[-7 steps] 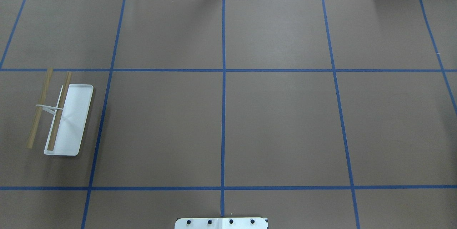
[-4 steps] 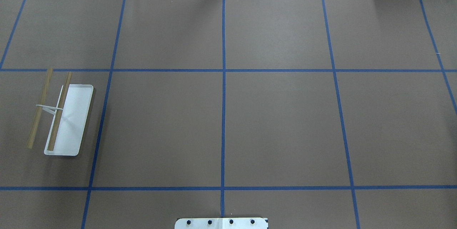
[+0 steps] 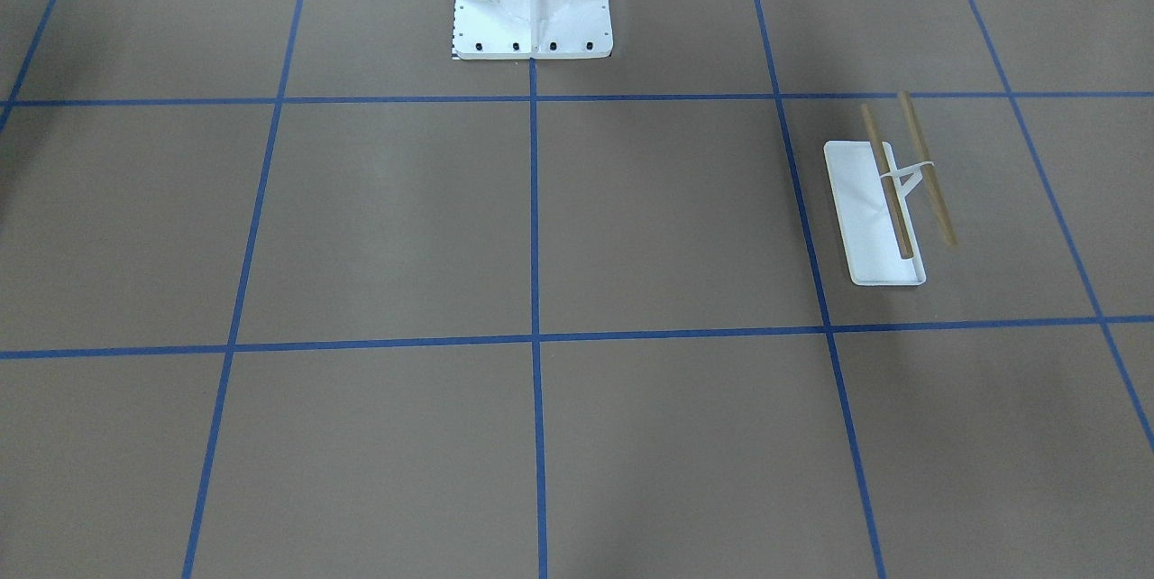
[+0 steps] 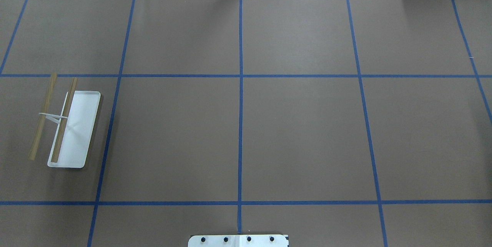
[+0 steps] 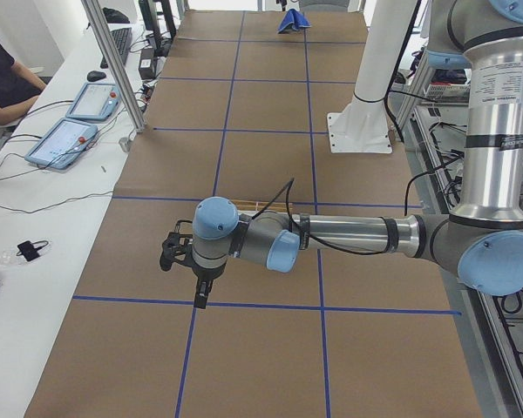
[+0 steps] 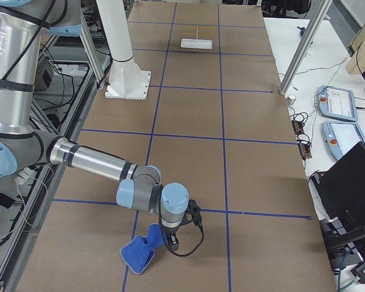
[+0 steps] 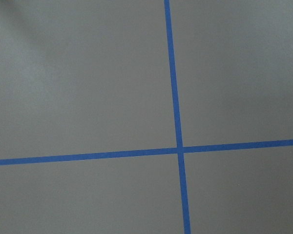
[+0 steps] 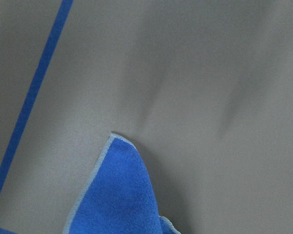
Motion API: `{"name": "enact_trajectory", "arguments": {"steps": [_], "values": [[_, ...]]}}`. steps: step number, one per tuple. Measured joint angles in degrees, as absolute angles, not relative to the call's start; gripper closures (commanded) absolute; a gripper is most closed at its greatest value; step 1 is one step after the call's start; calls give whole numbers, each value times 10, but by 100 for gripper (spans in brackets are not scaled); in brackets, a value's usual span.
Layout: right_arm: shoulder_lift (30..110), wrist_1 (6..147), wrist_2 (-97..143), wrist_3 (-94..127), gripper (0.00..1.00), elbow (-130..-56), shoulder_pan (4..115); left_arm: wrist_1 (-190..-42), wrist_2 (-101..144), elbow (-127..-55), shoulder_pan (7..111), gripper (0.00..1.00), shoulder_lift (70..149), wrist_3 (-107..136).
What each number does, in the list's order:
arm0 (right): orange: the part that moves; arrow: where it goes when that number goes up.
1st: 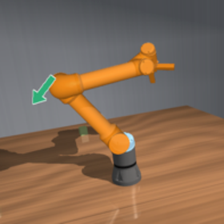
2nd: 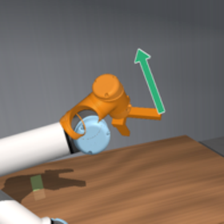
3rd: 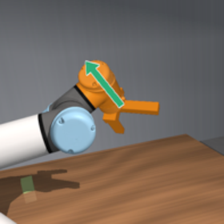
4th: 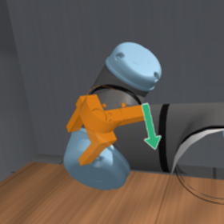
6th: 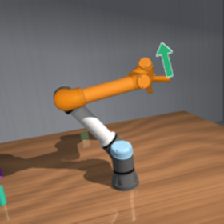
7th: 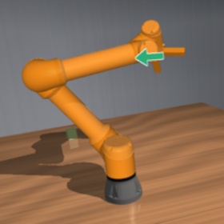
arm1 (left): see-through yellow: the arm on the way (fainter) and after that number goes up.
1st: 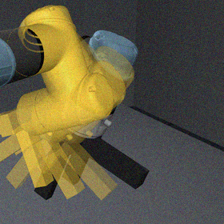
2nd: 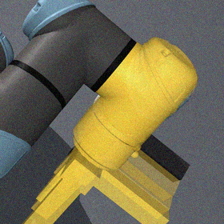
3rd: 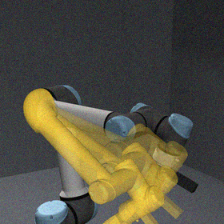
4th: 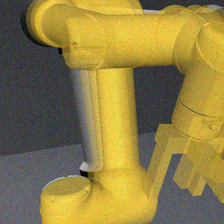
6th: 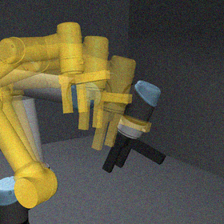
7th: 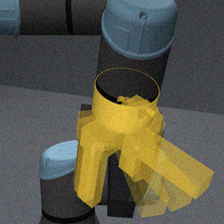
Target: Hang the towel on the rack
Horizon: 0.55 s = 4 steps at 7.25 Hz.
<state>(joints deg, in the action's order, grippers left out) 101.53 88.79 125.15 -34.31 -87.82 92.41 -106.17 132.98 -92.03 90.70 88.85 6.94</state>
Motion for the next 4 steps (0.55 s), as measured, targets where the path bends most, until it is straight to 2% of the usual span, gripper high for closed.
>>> {"name": "enact_trajectory", "arguments": {"steps": [4], "values": [[1015,902,1240,-392,0,-858,924,-1062,1336,-920,907,2,889,69]]}}
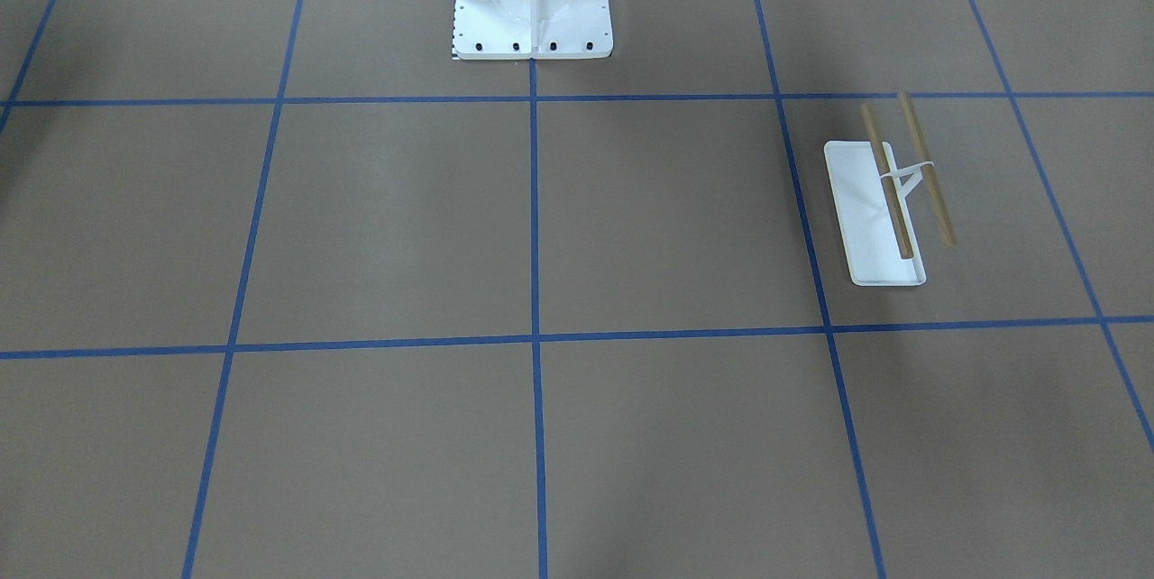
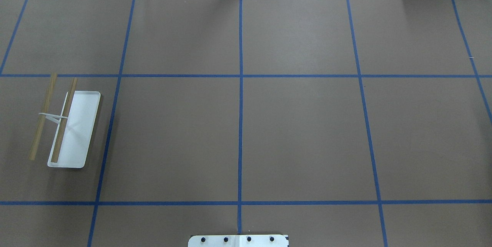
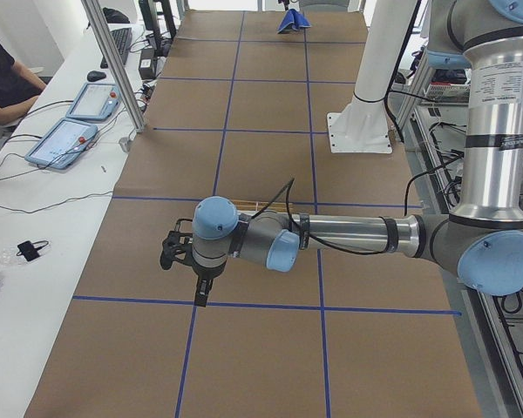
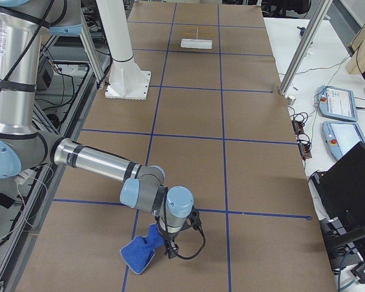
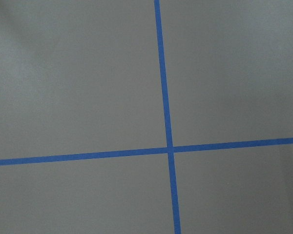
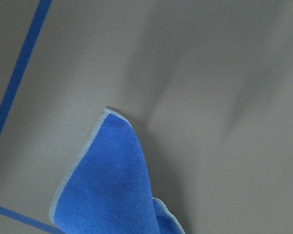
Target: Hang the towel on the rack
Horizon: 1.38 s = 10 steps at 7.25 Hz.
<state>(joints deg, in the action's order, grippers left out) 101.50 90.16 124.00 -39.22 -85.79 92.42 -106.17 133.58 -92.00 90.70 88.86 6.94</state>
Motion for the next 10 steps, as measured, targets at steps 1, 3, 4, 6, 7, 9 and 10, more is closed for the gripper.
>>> {"name": "enact_trajectory", "arguments": {"steps": [1,3,4,6,7,9,10], "values": [[1015,901,1241,-411,0,-846,923,-1062,1336,-920,907,2,889,69],[1015,901,1250,-425,0,-827,922,-1062,1337,-920,906,2,889,69],[1016,901,1255,-433,0,-818,920,-1062,1337,-920,906,2,889,69],[1017,901,1264,-451,0,-802,918,-1062,1337,-920,906,2,889,69],[1017,901,1266,-454,10,-799,917,-1062,1337,-920,906,2,889,69],[1014,901,1267,-456,99,-793,915,-1062,1337,-920,906,2,889,69],[1014,901,1268,-457,100,-792,914,-1062,1338,-920,905,2,889,69]]}}
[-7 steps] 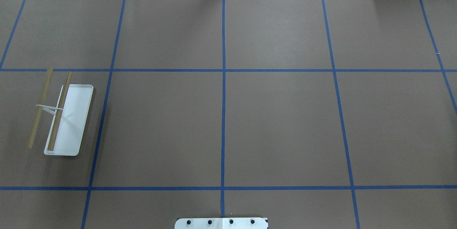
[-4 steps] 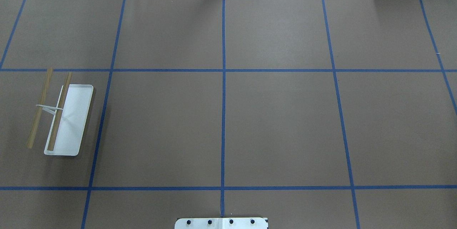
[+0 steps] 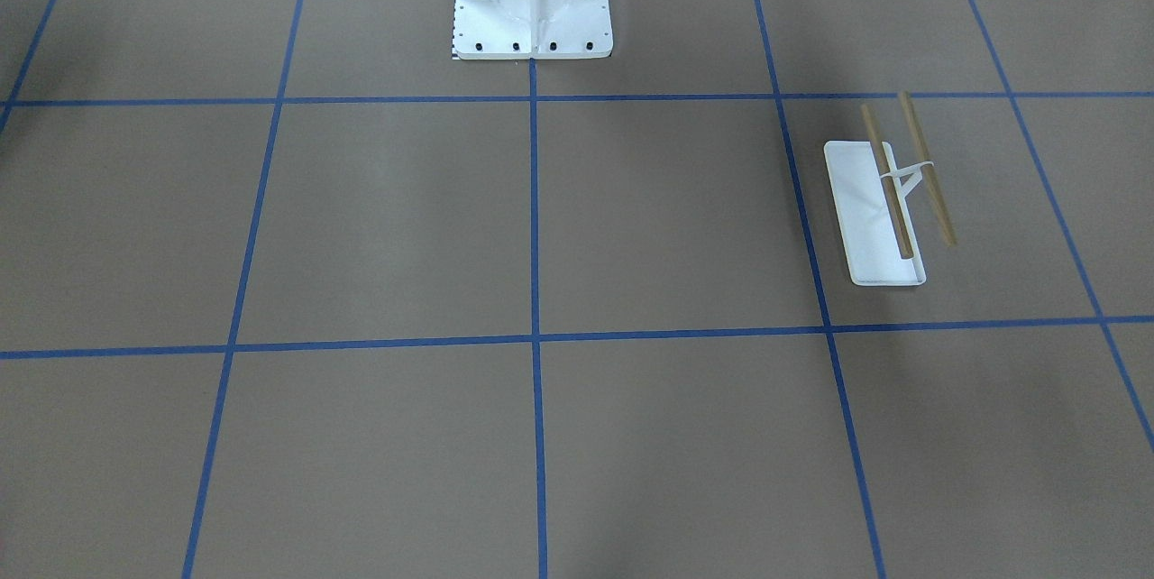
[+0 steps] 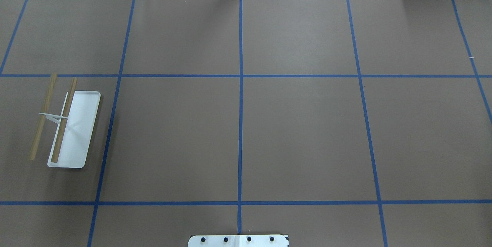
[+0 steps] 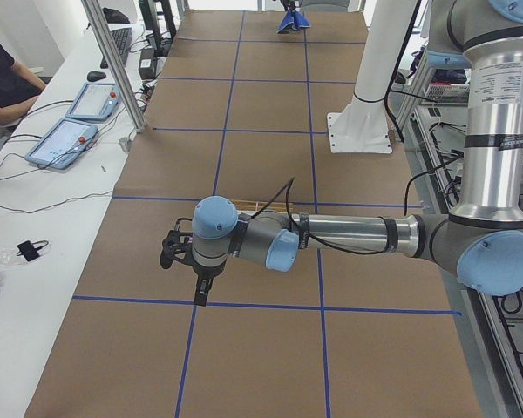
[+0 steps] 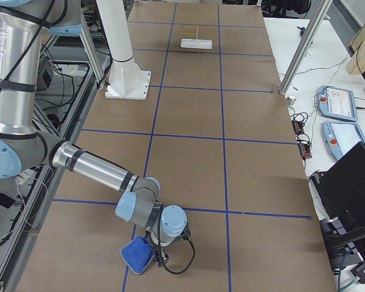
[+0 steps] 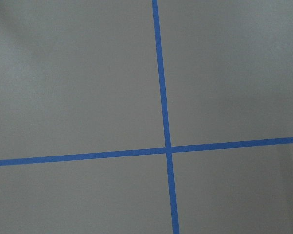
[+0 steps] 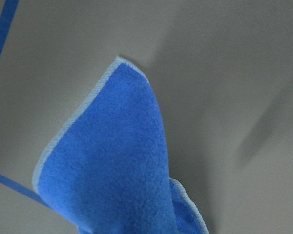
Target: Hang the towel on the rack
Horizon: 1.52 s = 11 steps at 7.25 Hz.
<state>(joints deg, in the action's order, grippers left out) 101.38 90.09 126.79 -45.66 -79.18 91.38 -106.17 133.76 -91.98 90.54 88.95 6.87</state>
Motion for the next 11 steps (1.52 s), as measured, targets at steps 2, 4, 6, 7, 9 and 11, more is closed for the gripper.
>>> {"name": "enact_trajectory", "arguments": {"steps": [2,4,6,7,9,11], "values": [[1015,879,1271,-458,100,-792,913,-1065,1338,-918,905,2,889,68],[1023,809,1282,-455,100,-800,914,-1072,1338,-917,905,2,889,68],[1018,793,1309,-451,100,-831,922,-1074,1340,-918,905,2,889,69],[1005,797,1313,-450,100,-850,933,-1073,1351,-919,905,2,891,69],[945,890,1326,-450,100,-916,957,-1072,1405,-923,905,2,904,92],[870,1028,1349,-444,100,-1005,952,-1073,1429,-930,890,2,944,187]]}}
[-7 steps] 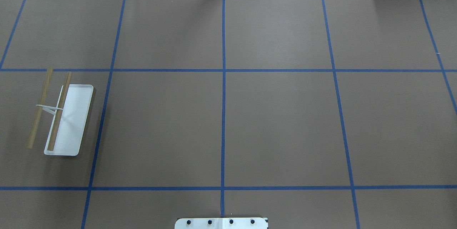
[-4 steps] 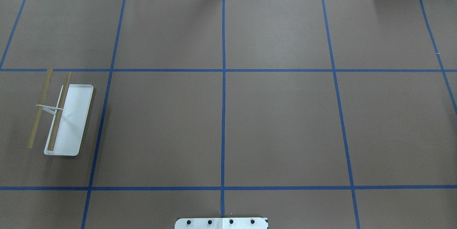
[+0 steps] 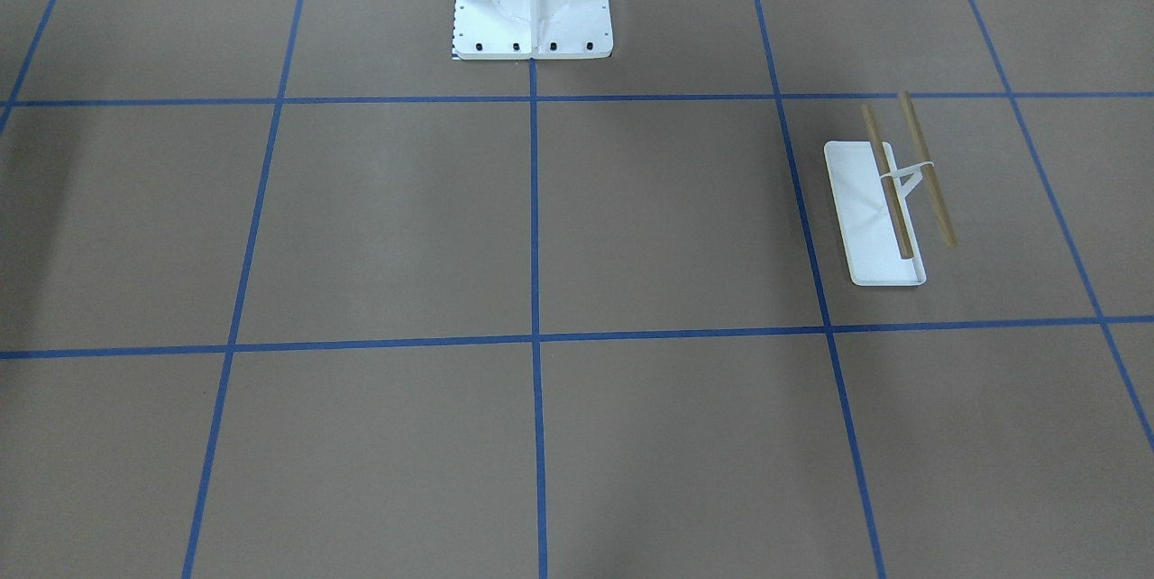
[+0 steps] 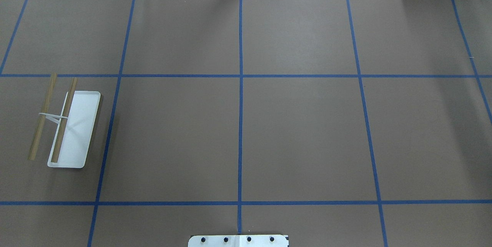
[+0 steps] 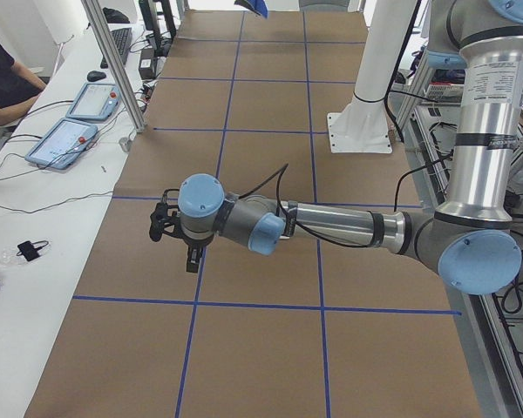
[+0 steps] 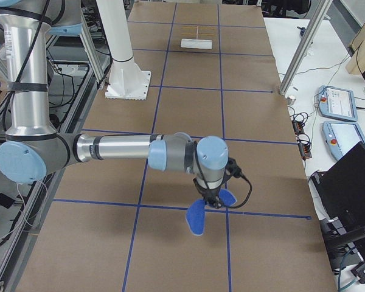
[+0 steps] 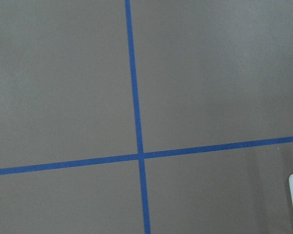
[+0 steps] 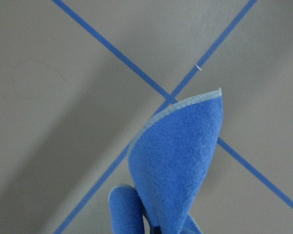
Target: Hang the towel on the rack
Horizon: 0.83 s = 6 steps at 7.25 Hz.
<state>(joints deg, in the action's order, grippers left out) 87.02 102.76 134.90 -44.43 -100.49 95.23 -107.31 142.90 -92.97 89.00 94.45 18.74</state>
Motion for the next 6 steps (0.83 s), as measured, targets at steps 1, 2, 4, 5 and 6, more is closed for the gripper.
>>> {"name": "enact_trajectory", "arguments": {"steps": [1,2,4,5,6], "values": [[849,1053,1362,-416,100,-1035,937,-1074,1430,-930,866,2,968,237],[835,1049,1368,-356,100,-1060,918,-1075,1429,-929,840,2,989,284],[802,985,1370,-163,100,-1093,867,-1075,1428,-931,802,3,1033,382],[782,955,1369,-64,100,-1109,834,-1074,1426,-931,781,3,1063,438],[753,940,1362,20,100,-1126,795,-1074,1425,-929,755,2,1095,493]]}}
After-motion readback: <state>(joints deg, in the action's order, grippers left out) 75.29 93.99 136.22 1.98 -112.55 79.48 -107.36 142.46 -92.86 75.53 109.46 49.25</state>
